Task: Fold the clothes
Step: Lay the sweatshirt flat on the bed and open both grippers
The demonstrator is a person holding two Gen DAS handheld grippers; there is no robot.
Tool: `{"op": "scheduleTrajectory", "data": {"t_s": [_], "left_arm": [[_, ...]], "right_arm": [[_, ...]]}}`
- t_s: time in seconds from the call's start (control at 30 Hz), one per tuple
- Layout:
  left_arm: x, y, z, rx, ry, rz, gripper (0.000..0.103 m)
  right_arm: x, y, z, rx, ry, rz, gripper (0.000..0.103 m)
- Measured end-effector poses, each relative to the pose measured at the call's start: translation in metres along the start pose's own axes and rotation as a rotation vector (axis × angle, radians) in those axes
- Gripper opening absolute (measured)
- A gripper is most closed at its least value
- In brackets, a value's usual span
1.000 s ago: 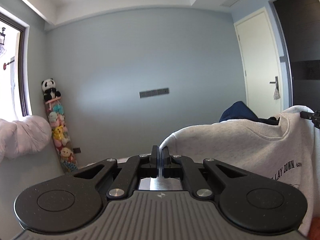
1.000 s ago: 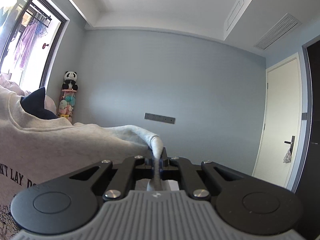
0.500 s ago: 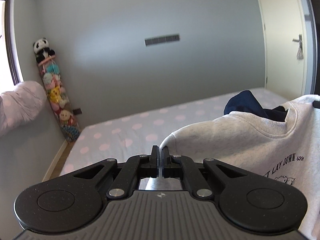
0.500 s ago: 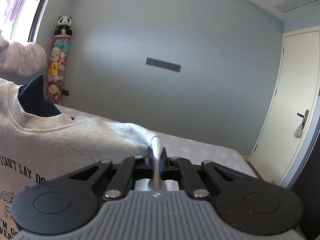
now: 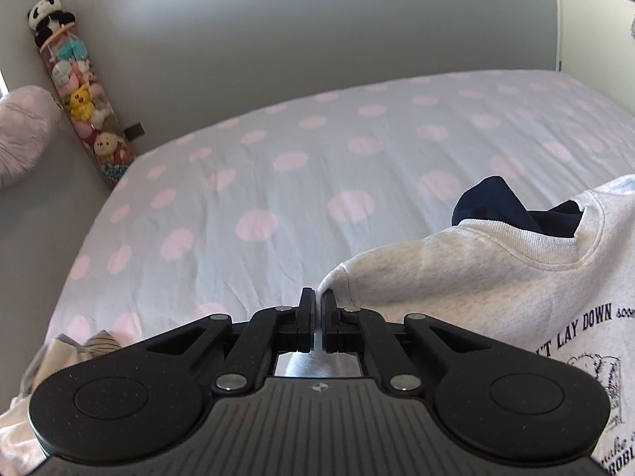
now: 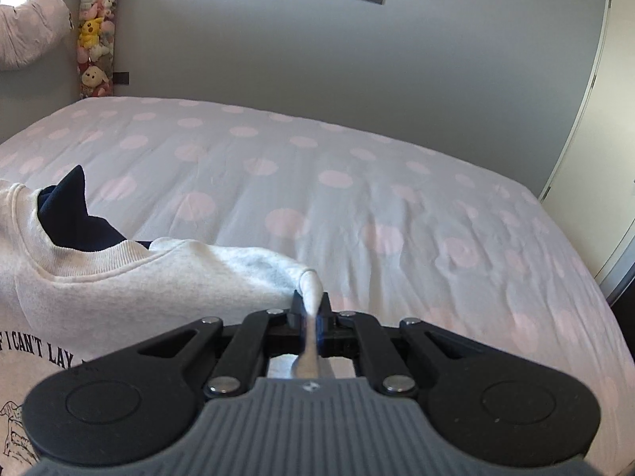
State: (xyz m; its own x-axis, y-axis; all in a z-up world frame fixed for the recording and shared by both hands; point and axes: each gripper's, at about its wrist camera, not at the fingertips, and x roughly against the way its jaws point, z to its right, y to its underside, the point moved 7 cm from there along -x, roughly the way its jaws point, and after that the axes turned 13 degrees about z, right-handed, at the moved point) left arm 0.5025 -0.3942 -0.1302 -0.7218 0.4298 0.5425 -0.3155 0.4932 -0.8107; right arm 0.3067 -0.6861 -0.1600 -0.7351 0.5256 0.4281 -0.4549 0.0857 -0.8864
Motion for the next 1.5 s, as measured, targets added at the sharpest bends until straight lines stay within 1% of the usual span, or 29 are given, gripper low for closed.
{"op": "scheduleTrajectory", "data": {"t_s": [0.07, 0.1, 0.13, 0.17, 0.2, 0.23, 0.27, 0.33, 0.37, 0.47, 0.53, 0.6, 0.67, 0.8, 0.9, 0.97, 1.03, 1.17, 1.27, 1.37, 1.43, 1.5], "left_arm": [[-0.014, 0.008, 0.005, 0.007, -0.011, -0.028, 0.01], [-0.022, 0.01, 0.005, 0.017, -0.015, -0.041, 0.012], [-0.029, 0.013, 0.005, 0.027, -0.018, -0.053, 0.014], [-0.035, 0.015, 0.005, 0.037, -0.022, -0.065, 0.014], [-0.037, 0.017, 0.005, 0.045, -0.024, -0.074, 0.014], [-0.037, 0.017, 0.004, 0.051, -0.022, -0.079, 0.015], [-0.036, 0.018, 0.004, 0.057, -0.021, -0.085, 0.016], [-0.029, 0.02, 0.003, 0.064, -0.018, -0.086, 0.02], [-0.024, 0.02, 0.003, 0.065, -0.016, -0.083, 0.023], [-0.001, 0.026, 0.004, 0.066, -0.009, -0.086, 0.025], [0.024, 0.037, 0.009, 0.071, -0.004, -0.092, 0.025], [0.049, 0.049, 0.016, 0.08, 0.008, -0.096, 0.025], [0.075, 0.061, 0.023, 0.089, 0.021, -0.099, 0.028], [0.125, 0.09, 0.041, 0.1, 0.043, -0.106, 0.031], [0.159, 0.114, 0.058, 0.105, 0.054, -0.113, 0.034], [0.178, 0.13, 0.07, 0.109, 0.064, -0.123, 0.039], [0.196, 0.147, 0.082, 0.113, 0.073, -0.132, 0.039], [0.222, 0.176, 0.101, 0.113, 0.073, -0.154, 0.04], [0.238, 0.191, 0.111, 0.146, 0.093, -0.168, 0.04], [0.251, 0.203, 0.117, 0.177, 0.098, -0.177, 0.04], [0.259, 0.208, 0.117, 0.199, 0.088, -0.179, 0.04], [0.266, 0.21, 0.117, 0.226, 0.091, -0.174, 0.04]], "right_arm": [[-0.017, 0.009, 0.0, -0.018, -0.015, -0.033, 0.006], [-0.025, 0.013, -0.001, -0.028, -0.024, -0.05, 0.007], [-0.033, 0.017, -0.001, -0.038, -0.033, -0.067, 0.01], [-0.038, 0.02, -0.001, -0.054, -0.042, -0.081, 0.013], [-0.04, 0.023, 0.001, -0.071, -0.047, -0.092, 0.013], [-0.041, 0.025, 0.002, -0.086, -0.049, -0.101, 0.018], [-0.04, 0.026, 0.005, -0.095, -0.047, -0.101, 0.031], [-0.034, 0.025, 0.011, -0.106, -0.043, -0.09, 0.047], [-0.029, 0.024, 0.014, -0.112, -0.044, -0.08, 0.05], [-0.007, 0.023, 0.024, -0.134, -0.053, -0.076, 0.052], [0.015, 0.023, 0.03, -0.153, -0.065, -0.073, 0.052], [0.046, 0.027, 0.035, -0.168, -0.074, -0.07, 0.052], [0.078, 0.035, 0.037, -0.17, -0.091, -0.063, 0.052], [0.147, 0.062, 0.038, -0.161, -0.117, -0.062, 0.052], [0.196, 0.09, 0.039, -0.158, -0.134, -0.081, 0.053], [0.226, 0.109, 0.043, -0.153, -0.135, -0.093, 0.053], [0.251, 0.128, 0.046, -0.148, -0.136, -0.109, 0.053], [0.289, 0.161, 0.051, -0.173, -0.138, -0.158, 0.053], [0.31, 0.182, 0.054, -0.192, -0.139, -0.21, 0.053], [0.326, 0.202, 0.056, -0.183, -0.126, -0.279, 0.053], [0.332, 0.214, 0.058, -0.184, -0.124, -0.325, 0.053], [0.336, 0.226, 0.06, -0.176, -0.104, -0.37, 0.052]]}}
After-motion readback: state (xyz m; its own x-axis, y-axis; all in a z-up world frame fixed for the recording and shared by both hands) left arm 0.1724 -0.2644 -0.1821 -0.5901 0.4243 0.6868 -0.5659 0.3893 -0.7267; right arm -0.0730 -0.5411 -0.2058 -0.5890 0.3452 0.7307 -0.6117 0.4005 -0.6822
